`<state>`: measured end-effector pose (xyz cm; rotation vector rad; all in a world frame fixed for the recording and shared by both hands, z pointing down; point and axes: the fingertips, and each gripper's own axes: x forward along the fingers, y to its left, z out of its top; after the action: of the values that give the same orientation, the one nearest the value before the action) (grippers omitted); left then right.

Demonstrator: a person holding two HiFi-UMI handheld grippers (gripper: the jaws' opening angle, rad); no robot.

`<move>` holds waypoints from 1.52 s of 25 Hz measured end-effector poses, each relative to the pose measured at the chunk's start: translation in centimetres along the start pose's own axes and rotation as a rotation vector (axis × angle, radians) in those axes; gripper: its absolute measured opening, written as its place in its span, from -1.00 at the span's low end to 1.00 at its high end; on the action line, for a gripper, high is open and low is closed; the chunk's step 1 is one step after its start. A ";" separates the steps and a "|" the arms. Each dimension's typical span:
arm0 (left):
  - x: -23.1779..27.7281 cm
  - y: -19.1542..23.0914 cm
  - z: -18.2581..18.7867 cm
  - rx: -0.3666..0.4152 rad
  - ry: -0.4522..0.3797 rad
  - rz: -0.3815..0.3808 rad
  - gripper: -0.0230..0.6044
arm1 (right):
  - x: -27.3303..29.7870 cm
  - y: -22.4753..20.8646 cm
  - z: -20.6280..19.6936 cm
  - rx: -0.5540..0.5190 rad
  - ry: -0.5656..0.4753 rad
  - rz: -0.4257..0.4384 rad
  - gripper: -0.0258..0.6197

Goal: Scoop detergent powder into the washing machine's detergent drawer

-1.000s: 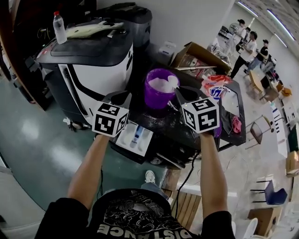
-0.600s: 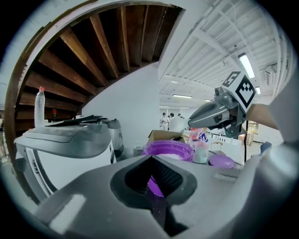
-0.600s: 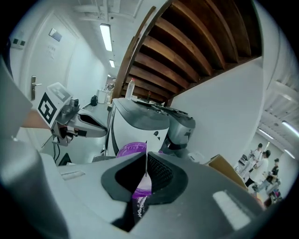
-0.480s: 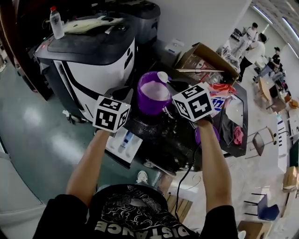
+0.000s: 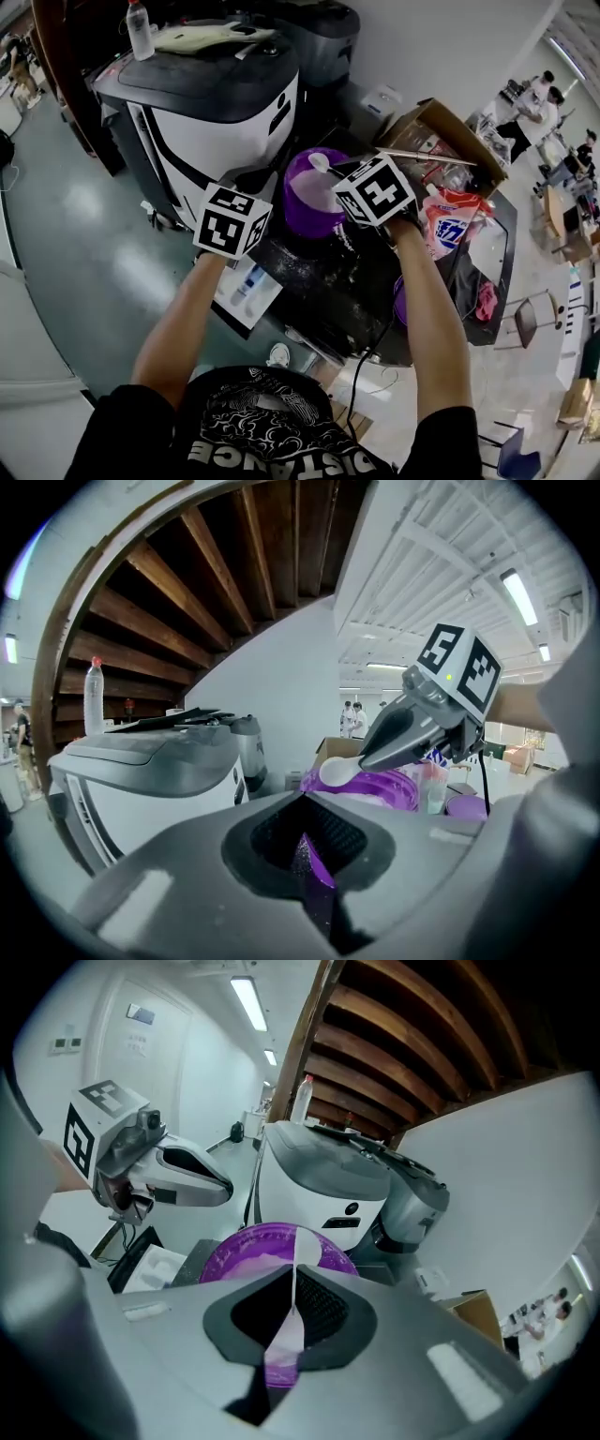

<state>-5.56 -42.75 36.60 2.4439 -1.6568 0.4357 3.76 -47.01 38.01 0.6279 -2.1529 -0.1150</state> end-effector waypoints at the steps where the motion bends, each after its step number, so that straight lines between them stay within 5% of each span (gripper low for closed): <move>1: 0.0 0.0 0.0 -0.002 0.001 0.008 -0.93 | 0.4 0.0 -0.1 -0.007 0.016 0.019 -0.81; 22: 0.9 0.6 -1.0 -0.042 0.027 0.112 -0.93 | 6.7 2.2 -2.0 -0.195 0.289 0.246 -0.81; 38: 1.9 -0.3 -1.7 -0.055 0.043 0.125 -0.93 | 6.8 4.0 -2.3 -0.113 0.333 0.370 -0.81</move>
<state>-4.89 -43.82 38.89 2.2851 -1.7856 0.4497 0.53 -46.47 45.56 0.1614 -1.8863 0.0651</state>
